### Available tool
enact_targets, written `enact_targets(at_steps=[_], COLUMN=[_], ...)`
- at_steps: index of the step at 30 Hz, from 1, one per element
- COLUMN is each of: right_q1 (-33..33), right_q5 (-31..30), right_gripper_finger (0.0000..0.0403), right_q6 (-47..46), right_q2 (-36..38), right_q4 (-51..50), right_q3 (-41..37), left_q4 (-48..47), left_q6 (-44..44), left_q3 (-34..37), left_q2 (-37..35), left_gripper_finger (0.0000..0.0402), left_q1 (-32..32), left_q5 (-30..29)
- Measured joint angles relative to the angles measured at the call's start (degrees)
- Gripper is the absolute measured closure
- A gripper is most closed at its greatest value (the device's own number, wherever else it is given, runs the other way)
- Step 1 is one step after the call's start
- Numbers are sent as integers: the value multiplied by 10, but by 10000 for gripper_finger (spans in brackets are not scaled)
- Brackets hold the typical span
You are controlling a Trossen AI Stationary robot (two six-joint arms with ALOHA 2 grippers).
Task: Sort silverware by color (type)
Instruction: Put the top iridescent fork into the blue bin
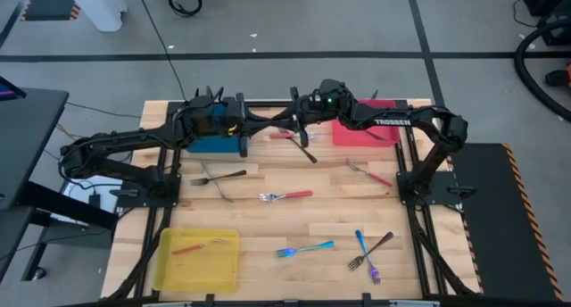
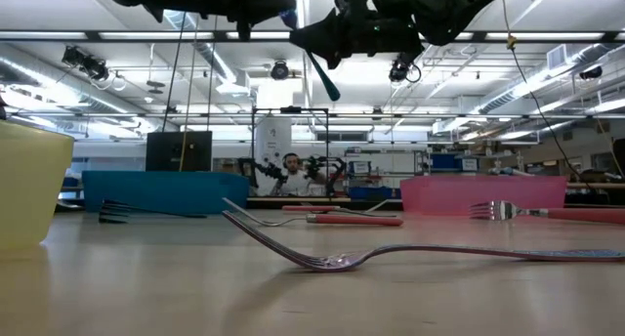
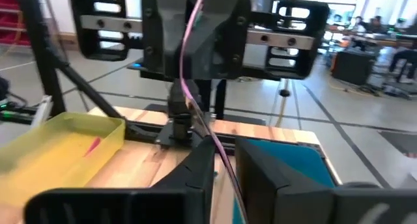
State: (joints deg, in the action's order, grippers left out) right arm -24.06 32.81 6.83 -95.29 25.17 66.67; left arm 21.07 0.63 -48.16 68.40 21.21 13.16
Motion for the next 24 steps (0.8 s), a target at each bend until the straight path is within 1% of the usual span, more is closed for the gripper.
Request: enact_targets(at_steps=[4, 7, 10, 15, 19, 24], right_q1=[0, -4, -16, -40, -57, -74], right_q5=[-4, -5, 8, 30, 30, 29], right_gripper_finger=[296, 282, 277, 277, 276, 277], right_q6=[-5, -30, -56, -72, -69, -68], right_q2=[0, 4, 18, 54, 85, 114], right_q4=[0, 1, -8, -71, -127, -183], right_q3=[0, 0, 0, 0, 0, 0], left_q4=[-2, -15, -61, -165, -275, -406], left_q6=[-21, -21, -21, -27, -57, -58], left_q3=[0, 0, 0, 0, 0, 0], left_q2=[-2, -8, -23, -61, -93, -100], left_gripper_finger=[393, 393, 393, 393, 393, 393], left_q1=[3, 18, 42, 83, 107, 127], left_q5=[-1, 6, 1, -6, -40, -127])
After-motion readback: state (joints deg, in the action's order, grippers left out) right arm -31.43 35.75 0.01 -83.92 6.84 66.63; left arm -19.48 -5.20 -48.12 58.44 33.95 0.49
